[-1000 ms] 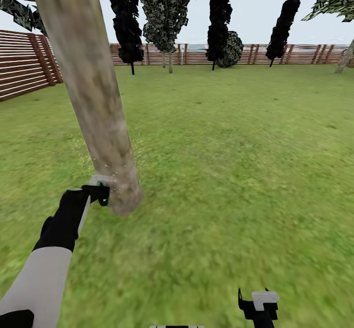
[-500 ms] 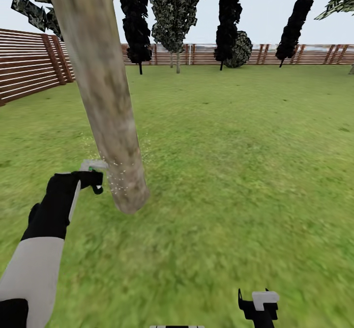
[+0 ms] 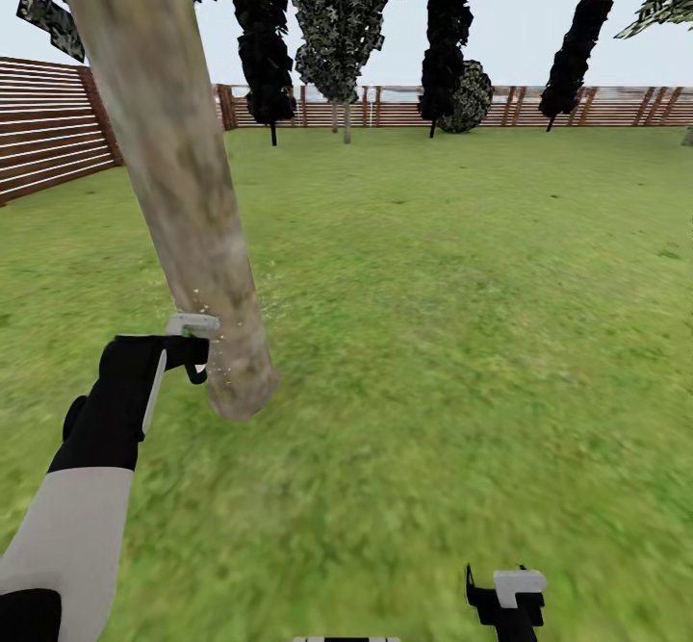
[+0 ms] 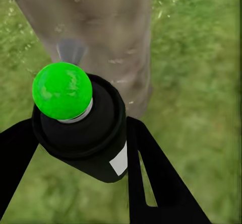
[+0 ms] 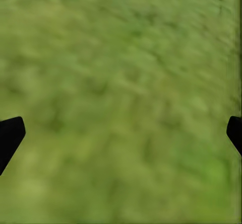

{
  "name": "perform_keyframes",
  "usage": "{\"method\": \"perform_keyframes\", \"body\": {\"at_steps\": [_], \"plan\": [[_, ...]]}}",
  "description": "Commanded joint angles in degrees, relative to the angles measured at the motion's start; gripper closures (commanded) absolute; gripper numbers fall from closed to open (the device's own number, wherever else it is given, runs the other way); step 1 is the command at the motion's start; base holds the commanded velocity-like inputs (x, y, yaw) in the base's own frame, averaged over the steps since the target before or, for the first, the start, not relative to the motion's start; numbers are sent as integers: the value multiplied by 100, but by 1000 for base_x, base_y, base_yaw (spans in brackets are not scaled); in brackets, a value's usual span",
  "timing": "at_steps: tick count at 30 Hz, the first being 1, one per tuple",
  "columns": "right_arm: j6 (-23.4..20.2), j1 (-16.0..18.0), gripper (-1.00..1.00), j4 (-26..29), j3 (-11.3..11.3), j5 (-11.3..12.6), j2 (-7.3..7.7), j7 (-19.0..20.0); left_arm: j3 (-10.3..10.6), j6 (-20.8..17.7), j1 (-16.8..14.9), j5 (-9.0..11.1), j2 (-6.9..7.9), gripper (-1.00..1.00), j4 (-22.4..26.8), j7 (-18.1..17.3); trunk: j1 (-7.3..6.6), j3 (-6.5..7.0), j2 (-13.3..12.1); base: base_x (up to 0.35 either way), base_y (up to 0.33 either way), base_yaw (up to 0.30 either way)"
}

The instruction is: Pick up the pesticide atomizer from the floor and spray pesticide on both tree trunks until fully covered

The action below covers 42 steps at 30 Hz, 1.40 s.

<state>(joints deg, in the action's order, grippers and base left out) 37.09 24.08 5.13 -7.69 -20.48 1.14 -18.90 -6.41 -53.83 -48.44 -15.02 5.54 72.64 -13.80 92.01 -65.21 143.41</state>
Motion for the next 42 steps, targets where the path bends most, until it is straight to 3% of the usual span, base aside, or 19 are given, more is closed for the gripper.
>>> {"method": "perform_keyframes", "body": {"at_steps": [1, 6, 11, 17, 32, 38, 42], "plan": [[0, 0, -100, 0, 1, 0, 0, 0, 0, 2, 1, -1, 0, 100, 0, 0, 0, 0, 0, 0, -268, 0], [0, 0, -100, -1, 0, 0, 0, 0, -17, 3, -2, -13, 0, 100, -3, 6, 0, 0, 0, 64, -268, 0], [0, 0, -100, 1, 4, 0, -3, 0, -377, 6, 9, -31, 23, 100, -4, 9, 0, 0, 0, 141, -268, 183], [0, 0, -100, 2, 4, 0, -6, 0, -373, 22, 13, -52, 19, 100, -36, 43, 0, 0, 0, 104, -269, 248], [0, 0, -100, 2, -1, 3, 0, 0, -385, 14, 23, -71, 32, 100, -76, 101, 0, 0, 0, 48, -272, 15], [0, 0, -100, -2, 4, 4, -2, 0, -399, 45, 383, -71, 75, 100, -92, 313, 0, 0, 0, 110, -273, 244], [0, 0, -100, -3, 4, 1, -7, 0, -390, 52, 431, -71, 51, 100, -92, 356, 0, 0, 0, 113, -273, 277]]}}
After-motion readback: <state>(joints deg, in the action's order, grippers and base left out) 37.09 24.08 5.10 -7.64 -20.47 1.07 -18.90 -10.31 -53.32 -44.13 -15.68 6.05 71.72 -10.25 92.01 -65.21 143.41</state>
